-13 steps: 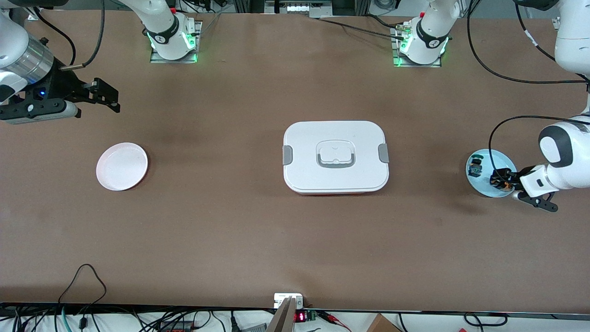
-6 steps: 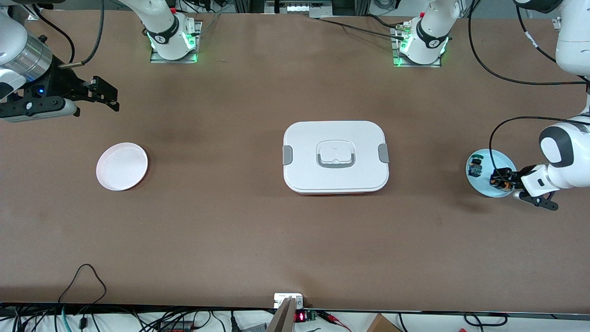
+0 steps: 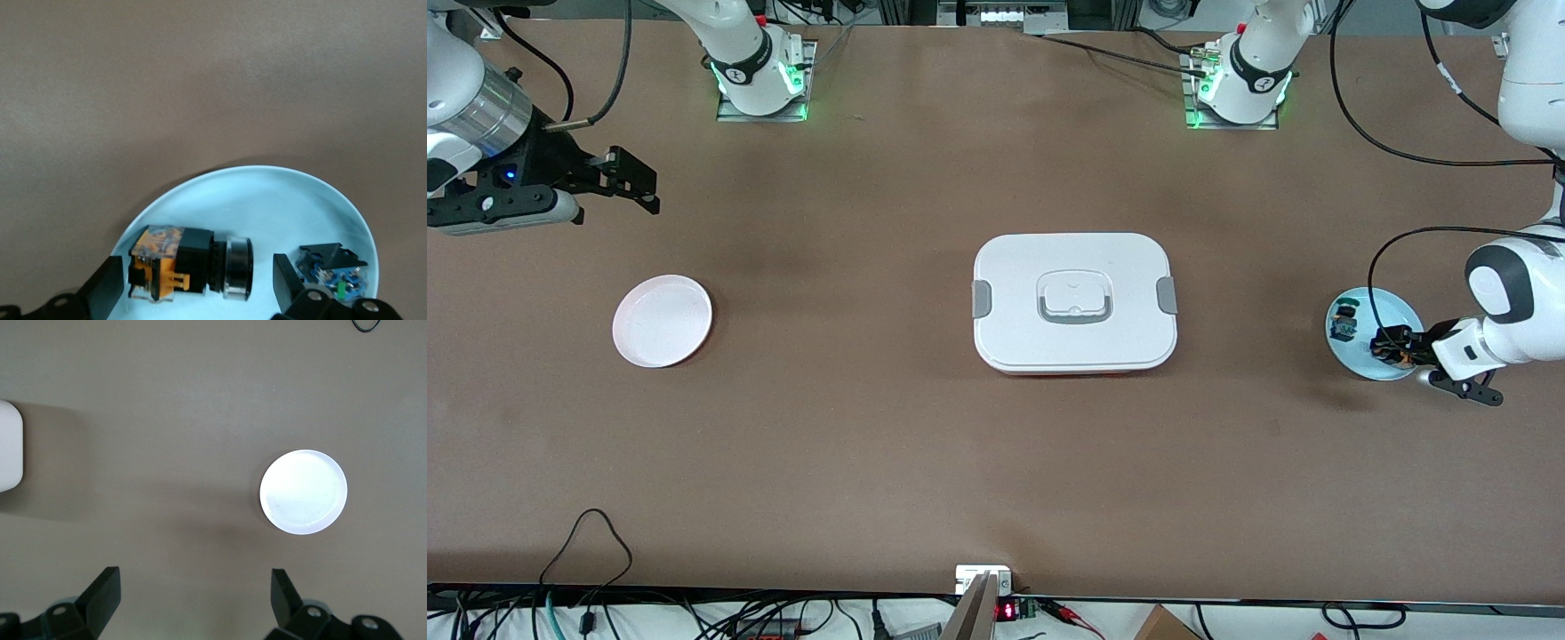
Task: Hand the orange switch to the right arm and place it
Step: 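Close the left gripper on the orange-and-black switch, then lift the switch with the left gripper and carry it over the box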
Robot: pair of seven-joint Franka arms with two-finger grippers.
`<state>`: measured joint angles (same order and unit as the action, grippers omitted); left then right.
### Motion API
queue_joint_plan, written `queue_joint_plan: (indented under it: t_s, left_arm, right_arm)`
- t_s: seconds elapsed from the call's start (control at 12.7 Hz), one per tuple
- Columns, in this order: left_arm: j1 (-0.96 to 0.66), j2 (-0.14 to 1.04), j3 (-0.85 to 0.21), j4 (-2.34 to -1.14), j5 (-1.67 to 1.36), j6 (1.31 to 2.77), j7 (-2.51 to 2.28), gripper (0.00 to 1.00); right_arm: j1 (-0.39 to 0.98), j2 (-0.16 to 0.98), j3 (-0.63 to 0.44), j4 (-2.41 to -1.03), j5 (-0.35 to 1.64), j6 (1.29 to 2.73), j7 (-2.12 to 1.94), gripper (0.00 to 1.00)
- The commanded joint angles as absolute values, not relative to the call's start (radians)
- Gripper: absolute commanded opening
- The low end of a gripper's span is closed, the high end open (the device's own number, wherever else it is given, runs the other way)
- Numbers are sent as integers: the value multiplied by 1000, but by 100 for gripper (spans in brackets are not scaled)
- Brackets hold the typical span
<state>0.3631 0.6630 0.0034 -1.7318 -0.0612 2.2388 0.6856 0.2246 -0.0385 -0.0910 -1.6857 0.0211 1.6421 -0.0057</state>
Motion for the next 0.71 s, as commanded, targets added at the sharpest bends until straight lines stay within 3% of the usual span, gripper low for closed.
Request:
queue_joint_plan:
  t_s: [0.0, 0.08, 0.16, 0.31, 0.63]
  left_arm:
    - [373, 680, -2, -1720, -89, 2247, 718, 64]
    - [376, 678, -2, -1721, -87, 2243, 729, 38]
    - [376, 669, -3, -1720, -87, 2231, 741, 31]
    - [376, 640, -3, -1703, -90, 2145, 733, 30]
    - [371, 578, -44, -1518, -97, 1750, 733, 31]
  right_arm:
    - [245, -54, -89, -1690, 6, 1632, 30, 100]
    - [262, -55, -92, -1690, -9, 1631, 46, 100]
    - [267, -58, -95, -1690, -15, 1629, 54, 100]
    - [267, -58, -97, -1690, -15, 1628, 57, 100]
    - [265, -58, -100, -1692, -15, 1626, 57, 100]
